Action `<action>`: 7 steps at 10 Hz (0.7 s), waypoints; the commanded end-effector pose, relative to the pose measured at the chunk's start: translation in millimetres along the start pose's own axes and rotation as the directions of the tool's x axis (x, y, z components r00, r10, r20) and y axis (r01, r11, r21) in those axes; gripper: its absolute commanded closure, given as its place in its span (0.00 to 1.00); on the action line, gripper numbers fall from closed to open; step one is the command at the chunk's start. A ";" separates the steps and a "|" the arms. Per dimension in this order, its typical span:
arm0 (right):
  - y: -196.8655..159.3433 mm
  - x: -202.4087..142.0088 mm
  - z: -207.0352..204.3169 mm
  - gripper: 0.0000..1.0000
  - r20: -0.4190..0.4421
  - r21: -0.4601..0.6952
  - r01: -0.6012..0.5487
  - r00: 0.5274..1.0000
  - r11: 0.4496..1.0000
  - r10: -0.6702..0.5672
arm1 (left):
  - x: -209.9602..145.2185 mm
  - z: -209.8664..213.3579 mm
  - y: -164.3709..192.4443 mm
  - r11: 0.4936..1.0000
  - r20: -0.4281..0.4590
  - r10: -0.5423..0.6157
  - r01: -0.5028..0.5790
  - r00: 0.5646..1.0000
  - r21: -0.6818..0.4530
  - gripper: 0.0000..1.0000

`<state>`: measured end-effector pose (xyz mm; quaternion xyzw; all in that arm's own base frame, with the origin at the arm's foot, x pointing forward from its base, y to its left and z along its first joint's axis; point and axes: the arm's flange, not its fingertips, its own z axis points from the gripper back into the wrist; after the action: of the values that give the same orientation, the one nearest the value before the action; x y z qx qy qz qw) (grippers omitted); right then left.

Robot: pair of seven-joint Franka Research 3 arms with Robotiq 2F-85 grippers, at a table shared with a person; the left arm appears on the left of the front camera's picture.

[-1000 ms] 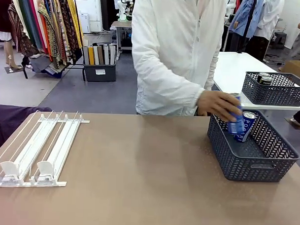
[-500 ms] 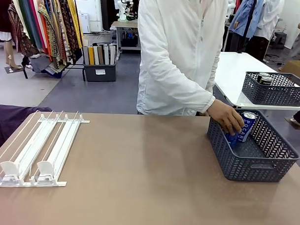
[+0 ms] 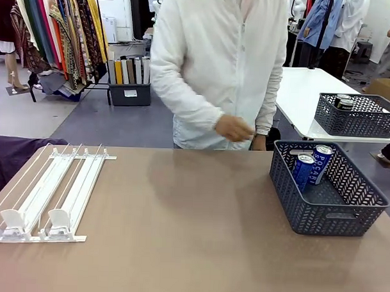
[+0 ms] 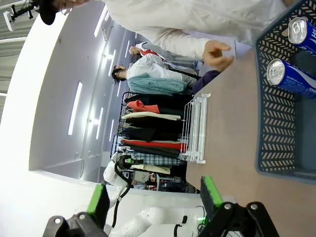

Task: Retrieve and store the cans from the dispenser.
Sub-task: Pick up one can from the Automatic Can Dispenser and place it in the middle of the table.

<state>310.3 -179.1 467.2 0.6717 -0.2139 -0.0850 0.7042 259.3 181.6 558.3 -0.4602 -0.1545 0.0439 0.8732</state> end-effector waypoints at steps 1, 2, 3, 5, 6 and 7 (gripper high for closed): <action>0.8 0.0 0.7 0.00 -0.010 -0.005 -0.025 1.000 1.000 0.025 | -0.5 0.4 -1.6 1.000 0.008 0.003 -0.003 1.000 -0.022 0.00; 0.8 0.0 0.7 0.00 -0.010 -0.005 -0.025 1.000 1.000 0.025 | -0.5 0.4 -1.6 1.000 0.008 0.003 -0.003 1.000 -0.022 0.00; 0.8 0.0 0.7 0.00 -0.010 -0.005 -0.025 1.000 1.000 0.025 | -0.5 0.4 -1.6 1.000 0.008 0.003 -0.003 1.000 -0.022 0.00; 0.8 0.0 0.7 0.00 -0.010 -0.005 -0.025 1.000 1.000 0.025 | -0.5 0.4 -1.6 1.000 0.008 0.003 -0.003 1.000 -0.022 0.00; 0.8 0.0 0.7 0.00 -0.010 -0.005 -0.025 1.000 1.000 0.025 | -0.5 0.4 -1.6 1.000 0.008 0.003 -0.003 1.000 -0.022 0.00; 0.8 0.0 0.7 0.00 -0.010 -0.005 -0.025 1.000 1.000 0.025 | -0.5 0.4 -1.6 1.000 0.008 0.003 -0.003 1.000 -0.022 0.00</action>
<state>310.3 -179.1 467.2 0.6717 -0.2139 -0.0850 0.7042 258.9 181.5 558.3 -0.4608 -0.1537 0.0436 0.8730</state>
